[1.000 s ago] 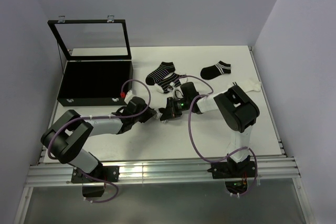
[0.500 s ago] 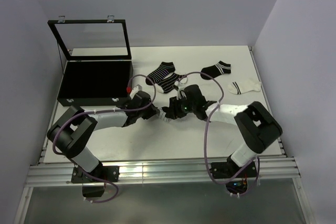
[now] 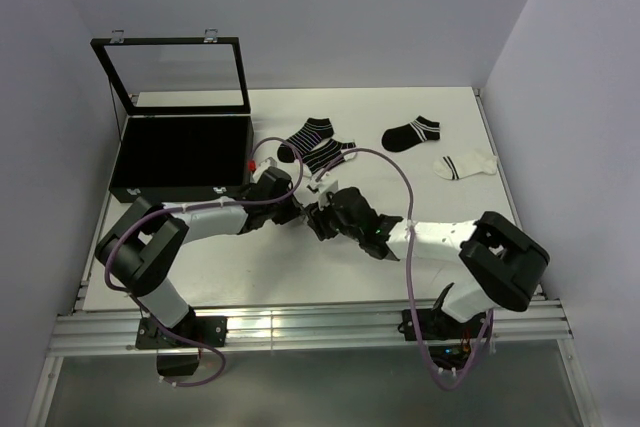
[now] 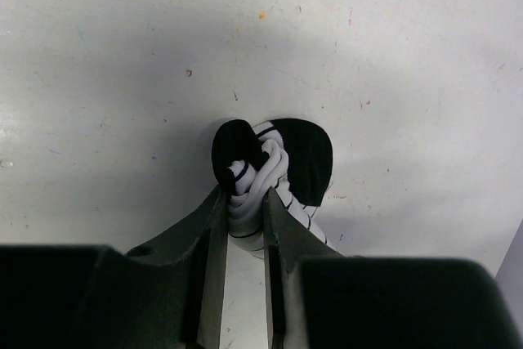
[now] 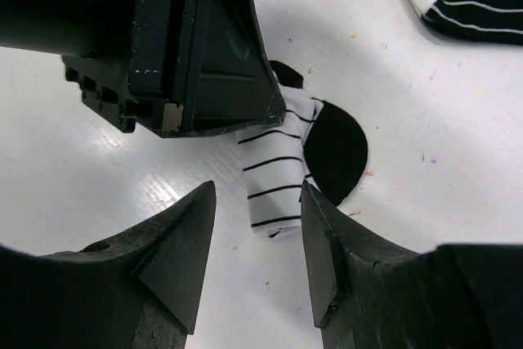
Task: Roll the socks
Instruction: Roll the sock at the center of the board.
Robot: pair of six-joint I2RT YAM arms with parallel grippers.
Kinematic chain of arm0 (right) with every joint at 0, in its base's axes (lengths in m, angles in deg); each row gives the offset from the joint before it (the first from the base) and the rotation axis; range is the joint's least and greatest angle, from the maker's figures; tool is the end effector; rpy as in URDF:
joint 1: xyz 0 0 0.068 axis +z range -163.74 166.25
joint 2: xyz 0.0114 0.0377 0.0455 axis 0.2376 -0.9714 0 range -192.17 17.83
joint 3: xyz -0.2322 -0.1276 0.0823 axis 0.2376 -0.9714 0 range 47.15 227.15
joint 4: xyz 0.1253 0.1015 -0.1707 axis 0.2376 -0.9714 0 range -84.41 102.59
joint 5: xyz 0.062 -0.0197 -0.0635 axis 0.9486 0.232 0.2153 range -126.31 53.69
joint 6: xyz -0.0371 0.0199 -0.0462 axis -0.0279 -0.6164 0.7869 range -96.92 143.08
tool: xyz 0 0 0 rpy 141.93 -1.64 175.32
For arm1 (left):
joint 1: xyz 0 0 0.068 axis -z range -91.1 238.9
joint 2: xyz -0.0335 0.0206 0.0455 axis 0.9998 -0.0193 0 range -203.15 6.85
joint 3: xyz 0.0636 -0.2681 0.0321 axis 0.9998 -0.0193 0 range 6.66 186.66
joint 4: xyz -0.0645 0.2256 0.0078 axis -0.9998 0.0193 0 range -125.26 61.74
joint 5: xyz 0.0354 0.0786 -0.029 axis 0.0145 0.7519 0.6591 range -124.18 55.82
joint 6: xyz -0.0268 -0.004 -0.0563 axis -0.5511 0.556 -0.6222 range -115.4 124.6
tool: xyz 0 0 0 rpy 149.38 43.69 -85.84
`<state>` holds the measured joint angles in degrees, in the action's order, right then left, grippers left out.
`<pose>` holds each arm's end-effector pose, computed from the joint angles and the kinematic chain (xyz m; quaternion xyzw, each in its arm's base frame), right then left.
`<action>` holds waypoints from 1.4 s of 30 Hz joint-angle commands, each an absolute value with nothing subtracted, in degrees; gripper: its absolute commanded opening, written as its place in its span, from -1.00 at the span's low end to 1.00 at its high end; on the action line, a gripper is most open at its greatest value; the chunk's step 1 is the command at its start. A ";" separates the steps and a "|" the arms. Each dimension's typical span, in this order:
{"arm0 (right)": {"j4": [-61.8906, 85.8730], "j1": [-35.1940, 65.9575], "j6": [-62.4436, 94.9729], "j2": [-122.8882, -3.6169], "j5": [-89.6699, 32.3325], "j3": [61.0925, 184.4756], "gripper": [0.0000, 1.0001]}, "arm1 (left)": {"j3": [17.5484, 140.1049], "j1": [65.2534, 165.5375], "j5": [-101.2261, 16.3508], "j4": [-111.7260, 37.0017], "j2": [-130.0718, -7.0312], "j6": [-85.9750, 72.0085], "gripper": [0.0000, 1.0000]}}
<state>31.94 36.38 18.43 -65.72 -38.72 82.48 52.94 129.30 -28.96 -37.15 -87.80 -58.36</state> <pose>0.1843 0.2176 0.2006 -0.3228 0.7981 0.2178 0.4598 0.2419 -0.2001 0.1715 -0.1979 0.9066 -0.2644 0.2627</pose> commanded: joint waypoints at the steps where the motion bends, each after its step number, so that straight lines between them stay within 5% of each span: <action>1: 35.79 38.28 22.46 -67.94 -45.09 83.71 0.07 | 53.50 129.41 -30.13 -32.18 -89.56 -56.31 -0.99; 20: 32.72 42.33 23.70 -79.55 -49.49 88.11 0.01 | 54.56 129.41 -31.19 -31.92 -90.00 -56.05 -0.99; 25: 31.49 42.42 23.17 -81.31 -49.58 88.46 -0.27 | 54.56 129.41 -31.28 -32.27 -89.48 -56.05 -0.99; 30: 29.38 41.63 19.13 -81.49 -47.13 88.55 -0.97 | 53.60 129.33 -29.96 -32.88 -87.54 -56.66 -0.69; 38: 21.23 35.23 13.60 -80.17 -30.37 91.53 -1.00 | 49.38 128.27 -27.15 -34.73 -79.64 -58.86 0.18; 42: 16.29 31.09 10.96 -81.92 -19.28 95.91 -1.00 | 46.30 127.92 -24.34 -37.89 -75.24 -59.65 0.35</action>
